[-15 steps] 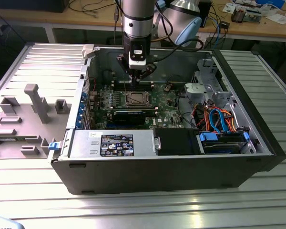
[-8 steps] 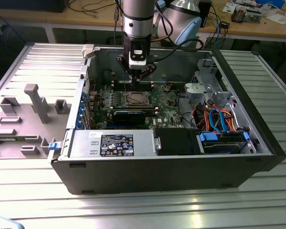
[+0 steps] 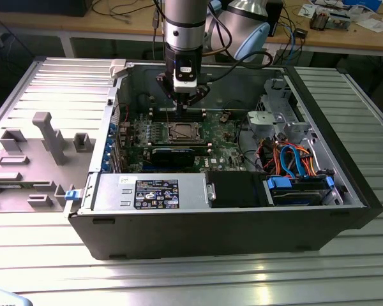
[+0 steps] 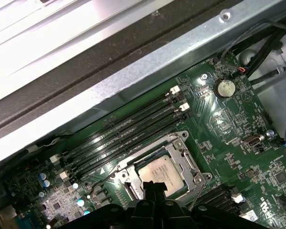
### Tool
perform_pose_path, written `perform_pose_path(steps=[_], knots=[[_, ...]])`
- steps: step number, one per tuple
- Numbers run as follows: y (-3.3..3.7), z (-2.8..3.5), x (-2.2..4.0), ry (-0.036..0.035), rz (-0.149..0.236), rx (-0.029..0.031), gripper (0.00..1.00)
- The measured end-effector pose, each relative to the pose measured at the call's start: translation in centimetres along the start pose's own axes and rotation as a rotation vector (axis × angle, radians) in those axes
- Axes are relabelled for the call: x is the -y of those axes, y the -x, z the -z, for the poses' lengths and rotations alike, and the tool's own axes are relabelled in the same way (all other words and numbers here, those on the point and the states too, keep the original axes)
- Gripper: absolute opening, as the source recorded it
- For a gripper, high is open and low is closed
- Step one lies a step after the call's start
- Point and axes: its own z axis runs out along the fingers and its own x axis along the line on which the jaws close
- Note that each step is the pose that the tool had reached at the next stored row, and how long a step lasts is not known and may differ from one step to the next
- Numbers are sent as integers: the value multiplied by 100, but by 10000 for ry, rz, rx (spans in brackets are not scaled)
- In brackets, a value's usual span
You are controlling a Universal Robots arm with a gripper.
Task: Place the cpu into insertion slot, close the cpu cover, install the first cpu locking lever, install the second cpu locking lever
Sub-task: 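Install the first cpu locking lever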
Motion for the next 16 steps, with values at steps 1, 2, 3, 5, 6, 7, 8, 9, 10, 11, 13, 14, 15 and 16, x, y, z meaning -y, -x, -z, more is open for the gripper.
perform_pose_path(steps=[1,2,3,5,6,7,8,9,10,11,13,14,15,16], knots=[[0,0,0,0,6,0,11],[0,0,0,0,12,0,11],[0,0,0,1,20,0,11],[0,0,0,0,32,0,11],[0,0,0,1,38,1,11],[0,0,0,0,47,0,11],[0,0,0,1,54,0,11],[0,0,0,1,60,0,11],[0,0,0,1,66,0,11],[0,0,0,1,75,1,11],[0,0,0,2,89,1,11],[0,0,0,1,96,1,11],[0,0,0,2,105,1,11],[0,0,0,1,120,1,11]])
